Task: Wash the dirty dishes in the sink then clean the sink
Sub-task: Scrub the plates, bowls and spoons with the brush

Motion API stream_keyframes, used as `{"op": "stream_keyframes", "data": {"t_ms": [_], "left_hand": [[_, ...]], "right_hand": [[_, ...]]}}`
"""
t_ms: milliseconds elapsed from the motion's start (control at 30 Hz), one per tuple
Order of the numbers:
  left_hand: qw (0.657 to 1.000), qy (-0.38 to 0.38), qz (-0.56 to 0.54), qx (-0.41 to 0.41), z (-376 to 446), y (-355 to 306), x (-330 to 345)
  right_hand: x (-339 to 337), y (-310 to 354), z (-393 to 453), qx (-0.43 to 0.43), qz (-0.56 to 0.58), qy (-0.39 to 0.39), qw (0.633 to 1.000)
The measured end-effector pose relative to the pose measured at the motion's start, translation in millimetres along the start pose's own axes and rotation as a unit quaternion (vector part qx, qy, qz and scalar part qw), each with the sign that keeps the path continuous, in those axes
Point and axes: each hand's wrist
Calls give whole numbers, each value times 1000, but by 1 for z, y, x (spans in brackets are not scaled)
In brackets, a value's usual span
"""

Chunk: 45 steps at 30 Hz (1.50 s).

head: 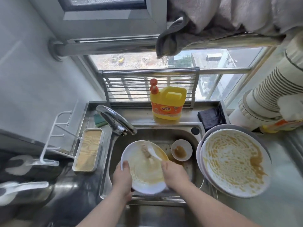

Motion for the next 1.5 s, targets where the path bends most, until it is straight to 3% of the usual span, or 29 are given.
{"op": "stream_keyframes", "data": {"t_ms": [133, 200, 267, 433, 567, 633, 700, 800, 933, 1100, 1300, 1400, 1500], "left_hand": [[1000, -20, -4, 2, 17, -19, -6], [999, -24, 19, 15, 17, -19, -5], [999, -12, 40, 16, 9, -13, 0], [999, -5, 33, 22, 15, -27, 1], [999, 0, 41, 35, 21, -27, 4], [998, 19, 45, 35, 16, -21, 7], [999, 24, 27, 30, 15, -25, 8], [999, 22, 15, 26, 22, -40, 8], [999, 32, 29, 32, 18, -30, 15], [999, 42, 21, 15, 19, -42, 13], [999, 33, 33, 7, 25, -48, 10], [997, 45, 62, 15, 26, -43, 1], [985, 115, 122, 32, 27, -40, -3]], "right_hand": [[12, -20, -39, 20, 24, 20, 999], [38, 2, -56, -45, 21, 46, 998], [35, 22, -36, -79, 9, 25, 997], [6, -19, -17, 20, 15, 0, 1000], [38, 8, -53, -31, 69, 12, 997], [31, 12, -29, 14, 149, -25, 988], [11, -5, -15, 62, 151, -37, 986], [18, -18, -34, 104, 95, -15, 990], [36, 32, -39, 0, 104, 16, 994], [-3, -6, -13, 90, 92, -1, 992], [37, 20, -53, 38, 110, 21, 993], [4, -10, -33, 116, 99, -10, 988], [-25, -21, -13, 156, 49, -12, 986]]}}
Point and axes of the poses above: each hand's wrist, its own z-axis towards the middle knuckle, its own x-axis out of the palm, y = z × x, and after that the axes turned 2 degrees about -y, right-handed
